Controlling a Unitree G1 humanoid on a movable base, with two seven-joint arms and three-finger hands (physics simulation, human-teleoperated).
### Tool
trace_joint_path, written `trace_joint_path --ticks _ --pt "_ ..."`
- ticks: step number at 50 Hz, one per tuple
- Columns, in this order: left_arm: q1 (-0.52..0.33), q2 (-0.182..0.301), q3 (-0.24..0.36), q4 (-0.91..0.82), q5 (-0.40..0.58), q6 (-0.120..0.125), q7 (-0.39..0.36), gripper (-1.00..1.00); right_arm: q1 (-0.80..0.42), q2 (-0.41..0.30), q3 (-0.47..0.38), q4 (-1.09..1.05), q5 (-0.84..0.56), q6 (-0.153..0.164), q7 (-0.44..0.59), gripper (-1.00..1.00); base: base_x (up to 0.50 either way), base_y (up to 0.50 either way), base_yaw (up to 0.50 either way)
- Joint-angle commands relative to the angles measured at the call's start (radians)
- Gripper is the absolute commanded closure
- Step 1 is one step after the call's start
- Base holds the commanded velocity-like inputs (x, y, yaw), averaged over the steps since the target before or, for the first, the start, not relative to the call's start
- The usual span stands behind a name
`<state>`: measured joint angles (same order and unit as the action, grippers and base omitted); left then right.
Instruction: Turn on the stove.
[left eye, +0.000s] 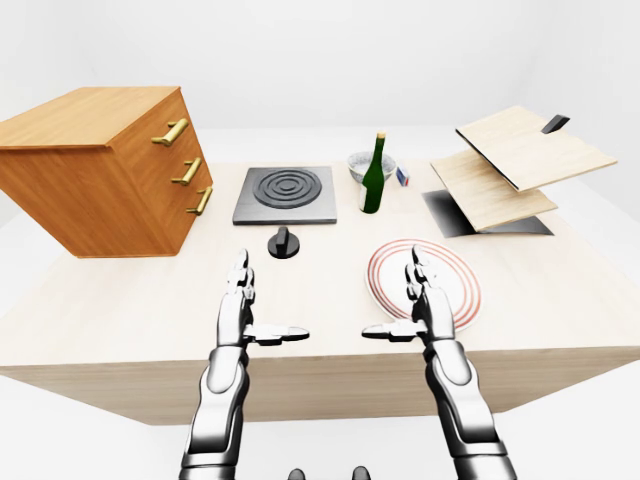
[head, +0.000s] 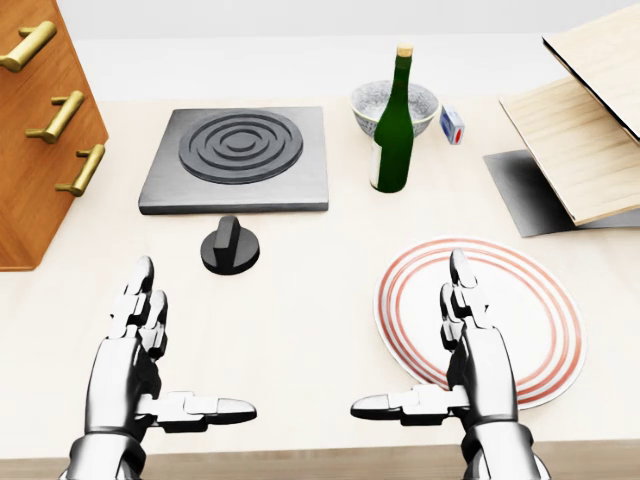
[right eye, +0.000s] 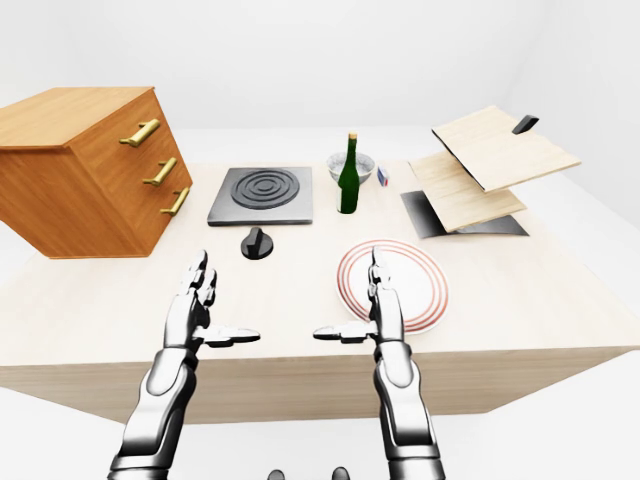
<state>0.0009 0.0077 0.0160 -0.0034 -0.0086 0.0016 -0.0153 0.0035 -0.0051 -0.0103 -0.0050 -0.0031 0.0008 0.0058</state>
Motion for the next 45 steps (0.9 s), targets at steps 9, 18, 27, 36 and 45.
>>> trace_joint_path --ticks 9,18,27,36,45 --pt "0.007 0.011 0.025 -0.017 -0.012 0.006 -0.024 -1.0 0.003 -0.007 -0.011 -0.012 -0.02 0.026 0.002 -1.0 0.0 0.0 0.0" --pt "0.003 0.012 0.026 -0.009 -0.011 0.001 -0.024 -1.0 0.0 -0.008 -0.01 -0.005 -0.02 0.029 0.006 -1.0 0.0 0.0 0.0" --pt "0.005 0.012 0.025 -0.009 -0.01 0.0 -0.024 -1.0 0.0 -0.009 -0.012 -0.005 -0.013 0.03 0.017 -1.0 0.05 0.0 0.0" --pt "-0.005 0.014 0.029 0.005 -0.013 -0.002 -0.023 -1.0 -0.002 -0.011 -0.016 -0.008 -0.003 0.036 0.028 -1.0 0.31 0.0 0.0" --pt "-0.002 0.013 0.028 -0.002 -0.013 0.001 -0.024 -1.0 -0.001 -0.011 -0.015 -0.01 -0.003 0.036 0.031 -1.0 0.34 0.0 0.0"
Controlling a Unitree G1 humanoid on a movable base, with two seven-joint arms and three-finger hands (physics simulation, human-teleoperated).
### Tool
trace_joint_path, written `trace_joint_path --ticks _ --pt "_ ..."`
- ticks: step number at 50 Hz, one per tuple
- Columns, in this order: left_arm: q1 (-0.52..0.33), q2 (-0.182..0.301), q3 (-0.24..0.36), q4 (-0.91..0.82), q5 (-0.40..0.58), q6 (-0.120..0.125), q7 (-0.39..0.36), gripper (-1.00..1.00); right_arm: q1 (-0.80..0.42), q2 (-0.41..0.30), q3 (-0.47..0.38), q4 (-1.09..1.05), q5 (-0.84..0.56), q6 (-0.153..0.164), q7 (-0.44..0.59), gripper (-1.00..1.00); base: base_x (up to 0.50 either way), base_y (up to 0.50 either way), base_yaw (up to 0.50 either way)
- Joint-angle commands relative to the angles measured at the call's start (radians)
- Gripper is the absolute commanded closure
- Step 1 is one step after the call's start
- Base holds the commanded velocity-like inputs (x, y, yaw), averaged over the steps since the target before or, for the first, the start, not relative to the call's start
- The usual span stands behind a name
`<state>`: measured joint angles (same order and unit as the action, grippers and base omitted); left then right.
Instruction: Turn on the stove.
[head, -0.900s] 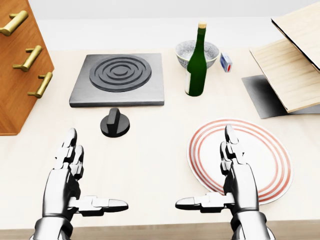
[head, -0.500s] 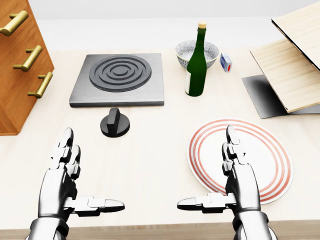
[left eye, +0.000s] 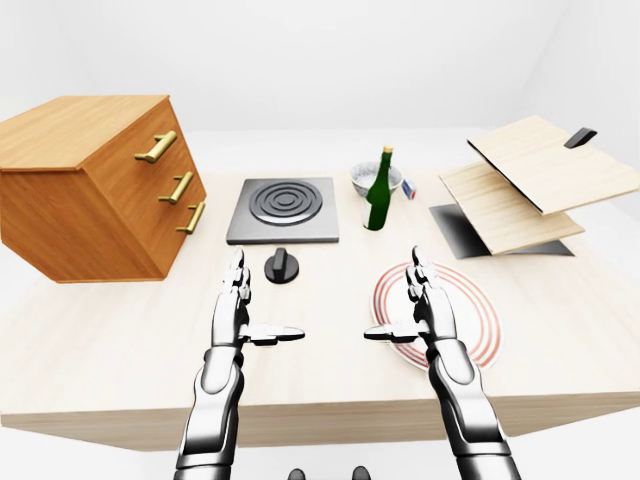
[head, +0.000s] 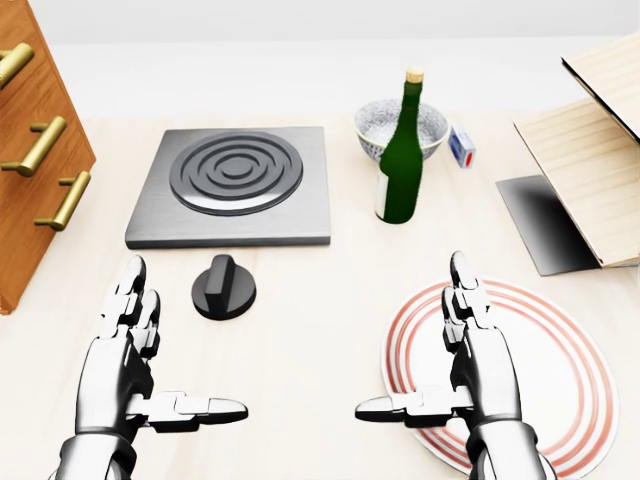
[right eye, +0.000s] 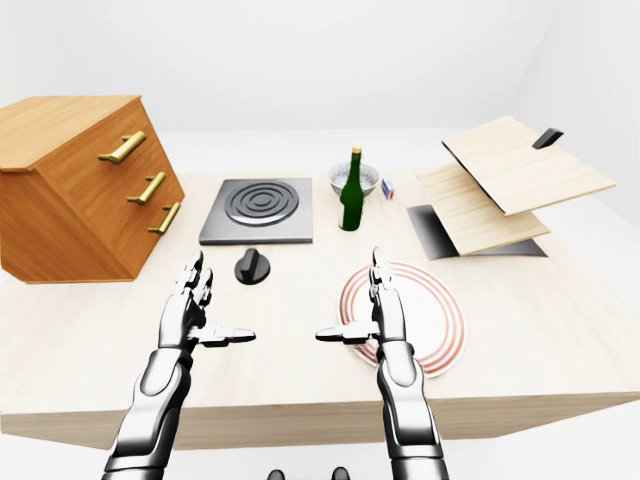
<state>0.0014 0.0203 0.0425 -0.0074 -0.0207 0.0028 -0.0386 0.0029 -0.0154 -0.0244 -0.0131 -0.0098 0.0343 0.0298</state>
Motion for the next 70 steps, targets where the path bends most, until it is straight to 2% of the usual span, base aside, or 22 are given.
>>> trace_joint_path --ticks 1,16,17,20,24,30,35,39,44,47,52,70 --pt "-0.002 0.001 0.001 0.002 -0.001 0.0 -0.001 -1.0 -0.002 0.0 -0.001 0.0 0.004 0.002 0.006 -1.0 0.34 0.0 0.0" --pt "-0.004 0.001 0.002 0.006 -0.003 0.0 -0.001 -1.0 -0.005 0.0 -0.005 0.004 0.011 0.0 0.006 -1.0 0.34 0.0 0.0" --pt "-0.003 0.001 0.002 0.005 -0.002 -0.001 -0.001 -1.0 -0.001 0.0 -0.005 0.003 0.019 -0.014 0.014 -1.0 0.0 0.0 0.0" --pt "-0.001 0.001 0.003 0.0 -0.002 0.002 -0.001 -1.0 0.004 0.001 -0.004 -0.003 0.014 -0.018 0.007 -1.0 0.0 0.0 0.0" --pt "-0.001 0.001 0.003 -0.002 -0.003 0.003 -0.002 -1.0 0.005 0.001 -0.007 -0.009 0.023 -0.019 0.01 -1.0 0.0 0.0 0.0" --pt "-0.021 0.005 0.011 0.04 -0.007 -0.011 0.001 -1.0 0.007 -0.001 -0.009 -0.014 0.028 -0.019 0.012 -1.0 0.0 0.0 0.0" --pt "-0.017 0.003 0.006 0.037 -0.005 -0.009 0.003 -1.0 0.003 -0.002 -0.013 -0.02 0.033 -0.01 0.012 -1.0 0.0 0.0 0.0" --pt "-0.006 -0.003 -0.005 0.034 0.004 -0.015 0.006 -1.0 0.001 -0.004 -0.018 -0.029 0.04 -0.002 0.014 -1.0 0.0 0.0 0.0" --pt "-0.012 -0.009 -0.017 0.082 0.015 -0.041 0.013 -1.0 0.001 -0.007 -0.027 -0.052 0.052 0.019 0.017 -1.0 0.0 0.0 0.0" --pt "-0.025 -0.011 -0.021 0.135 0.021 -0.068 0.02 -1.0 -0.004 -0.01 -0.035 -0.054 0.058 0.024 0.018 -1.0 0.0 0.0 0.0" --pt "-0.032 -0.014 -0.029 0.175 0.028 -0.089 0.026 -1.0 -0.011 -0.014 -0.044 -0.058 0.068 0.034 0.02 -1.0 0.0 0.0 0.0" --pt "-0.049 -0.021 -0.042 0.299 0.042 -0.09 0.037 -1.0 -0.02 -0.019 -0.056 -0.068 0.082 0.052 0.02 -1.0 0.0 0.0 0.0"
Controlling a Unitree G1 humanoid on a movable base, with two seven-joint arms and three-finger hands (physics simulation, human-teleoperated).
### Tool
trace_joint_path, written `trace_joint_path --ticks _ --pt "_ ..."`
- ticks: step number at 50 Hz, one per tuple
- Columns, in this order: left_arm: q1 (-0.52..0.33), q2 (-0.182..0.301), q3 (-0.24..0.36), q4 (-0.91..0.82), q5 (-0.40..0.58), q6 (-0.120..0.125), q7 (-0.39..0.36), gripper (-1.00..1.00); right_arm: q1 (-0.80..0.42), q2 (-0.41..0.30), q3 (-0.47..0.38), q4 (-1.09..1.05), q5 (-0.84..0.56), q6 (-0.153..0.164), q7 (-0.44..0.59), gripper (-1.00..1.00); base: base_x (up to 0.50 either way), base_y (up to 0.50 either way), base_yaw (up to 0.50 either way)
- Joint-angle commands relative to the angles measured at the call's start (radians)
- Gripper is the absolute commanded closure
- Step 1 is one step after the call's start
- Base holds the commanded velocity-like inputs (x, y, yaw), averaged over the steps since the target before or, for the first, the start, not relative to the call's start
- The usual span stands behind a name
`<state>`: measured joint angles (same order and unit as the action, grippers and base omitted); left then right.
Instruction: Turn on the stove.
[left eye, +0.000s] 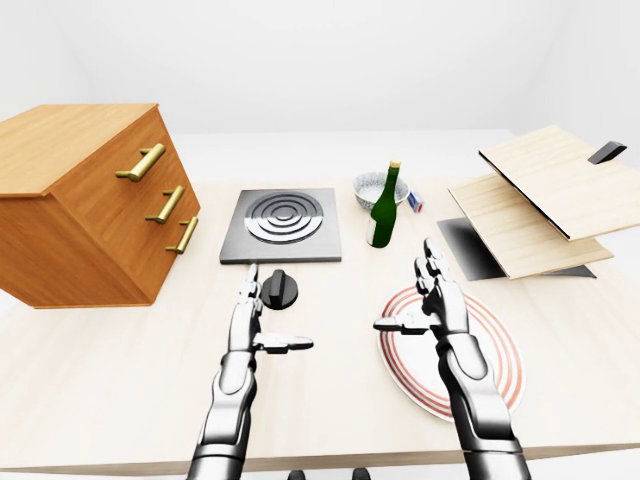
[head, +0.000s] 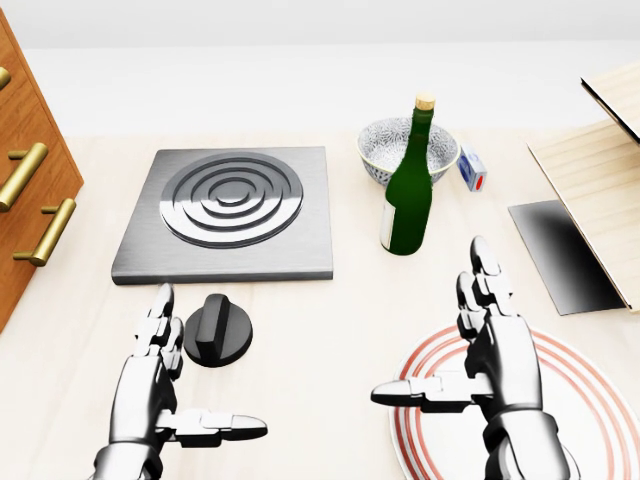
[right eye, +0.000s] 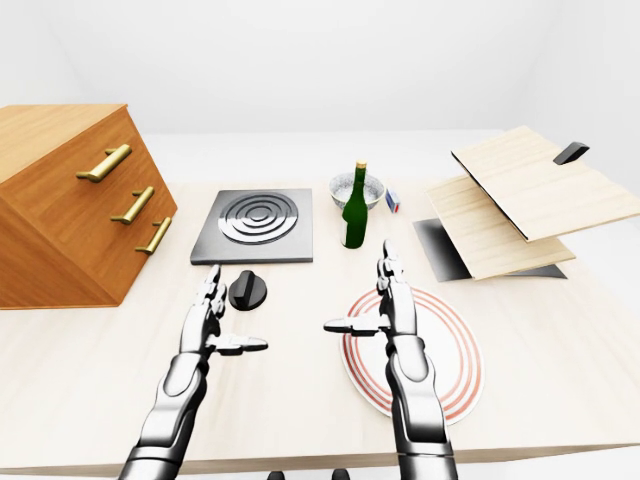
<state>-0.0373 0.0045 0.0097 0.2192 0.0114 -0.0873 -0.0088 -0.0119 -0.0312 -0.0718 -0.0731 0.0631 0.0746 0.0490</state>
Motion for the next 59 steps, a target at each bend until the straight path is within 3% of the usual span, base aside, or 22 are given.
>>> trace_joint_path --ticks 1,25,45,48,54,59 --pt "-0.014 -0.005 -0.01 0.082 0.01 0.0 0.007 -1.0 -0.006 -0.004 -0.01 -0.007 0.011 0.012 0.001 -1.0 0.0 0.0 0.0" --pt "0.008 -0.032 -0.058 0.05 0.01 0.0 -0.014 -1.0 -0.015 -0.009 -0.019 -0.018 0.025 0.013 0.0 -1.0 0.0 0.0 0.0" --pt "-0.003 -0.062 -0.109 0.122 0.041 0.0 -0.015 -1.0 -0.021 -0.015 -0.035 -0.04 0.044 0.013 -0.001 -1.0 0.0 0.0 0.0" --pt "-0.048 -0.058 -0.095 0.169 0.062 0.0 0.016 -1.0 -0.02 -0.016 -0.039 -0.049 0.05 0.013 0.001 -1.0 0.0 0.0 0.0" --pt "-0.23 -0.001 0.018 0.293 0.001 0.0 0.049 -1.0 -0.015 -0.015 -0.038 -0.058 0.051 0.013 0.003 -1.0 0.0 0.0 0.0" --pt "-0.29 0.016 0.026 0.35 -0.012 0.0 0.059 -1.0 -0.02 -0.015 -0.036 -0.052 0.049 0.013 0.001 -1.0 0.0 0.0 0.0"
